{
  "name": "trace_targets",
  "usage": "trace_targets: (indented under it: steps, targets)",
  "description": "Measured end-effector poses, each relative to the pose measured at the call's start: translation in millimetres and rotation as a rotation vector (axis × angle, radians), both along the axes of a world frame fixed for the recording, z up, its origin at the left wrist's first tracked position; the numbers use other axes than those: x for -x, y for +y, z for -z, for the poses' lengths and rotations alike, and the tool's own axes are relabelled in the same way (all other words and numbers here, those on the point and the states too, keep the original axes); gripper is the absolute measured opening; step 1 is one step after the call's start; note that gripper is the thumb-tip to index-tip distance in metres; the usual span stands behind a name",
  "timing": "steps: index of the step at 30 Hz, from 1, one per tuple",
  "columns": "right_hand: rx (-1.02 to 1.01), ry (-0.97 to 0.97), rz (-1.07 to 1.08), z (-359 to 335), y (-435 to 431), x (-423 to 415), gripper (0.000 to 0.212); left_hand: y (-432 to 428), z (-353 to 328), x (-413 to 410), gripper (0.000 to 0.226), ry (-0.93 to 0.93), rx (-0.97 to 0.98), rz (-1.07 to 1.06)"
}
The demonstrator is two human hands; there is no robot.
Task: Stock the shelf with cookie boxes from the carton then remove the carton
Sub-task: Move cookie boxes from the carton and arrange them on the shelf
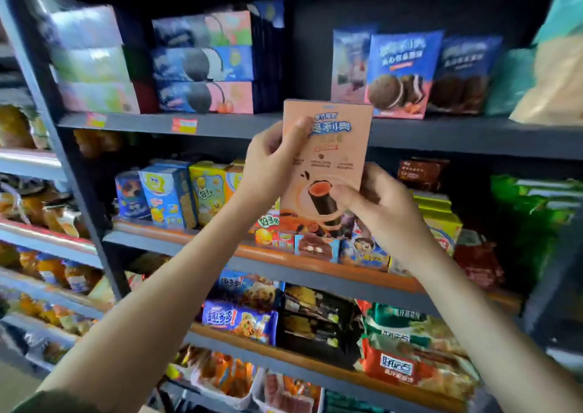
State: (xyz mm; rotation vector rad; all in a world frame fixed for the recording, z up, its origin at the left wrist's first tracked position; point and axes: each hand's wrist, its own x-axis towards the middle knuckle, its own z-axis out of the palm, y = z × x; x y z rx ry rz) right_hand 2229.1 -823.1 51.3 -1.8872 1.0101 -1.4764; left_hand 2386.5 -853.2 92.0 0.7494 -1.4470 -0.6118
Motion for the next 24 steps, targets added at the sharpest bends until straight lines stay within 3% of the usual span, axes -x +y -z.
trace_targets:
  steps: [5,7,9,11,13,17,19,21,24]
  targets:
    - [0.067,-0.063,-0.002,-42.2,-16.1,-7.7,0.01,-13.5,-40.3,-6.2,0.04,-0.058,0.088,-0.085]
    - [0.088,-0.093,0.016,-56.5,-23.4,-15.7,0.01,-24.4,-52.3,-11.2,0.05,-0.102,0.125,-0.25]
    - [0.111,-0.14,0.075,-69.4,-32.6,-26.7,0.012,-32.5,-62.9,-19.9,0.047,-0.157,0.162,-0.487]
    - [0.177,-0.141,0.186,-81.4,-43.7,-38.2,0.015,-35.9,-70.9,-26.6,0.042,-0.259,0.252,-0.58]
    - [0.286,-0.084,0.322,-93.8,-52.8,-49.8,0.019,-37.7,-78.3,-29.9,0.041,-0.364,0.262,-0.517]
    - [0.437,0.146,0.503,-113.5,-71.9,-71.1,0.028,-46.8,-90.9,-31.4,0.068,-0.412,0.203,-0.297]
    - [0.442,0.274,0.369,-114.4,-84.1,-82.9,0.032,-56.5,-95.6,-32.9,0.062,-0.366,0.157,-0.131]
    - [0.398,0.352,0.257,-111.6,-93.9,-87.4,0.051,-72.4,-99.3,-35.8,0.047,-0.291,0.095,-0.056]
    - [0.288,0.45,0.308,-110.0,-96.9,-74.8,0.064,-98.9,-106.5,-41.5,0.049,-0.066,-0.039,0.053]
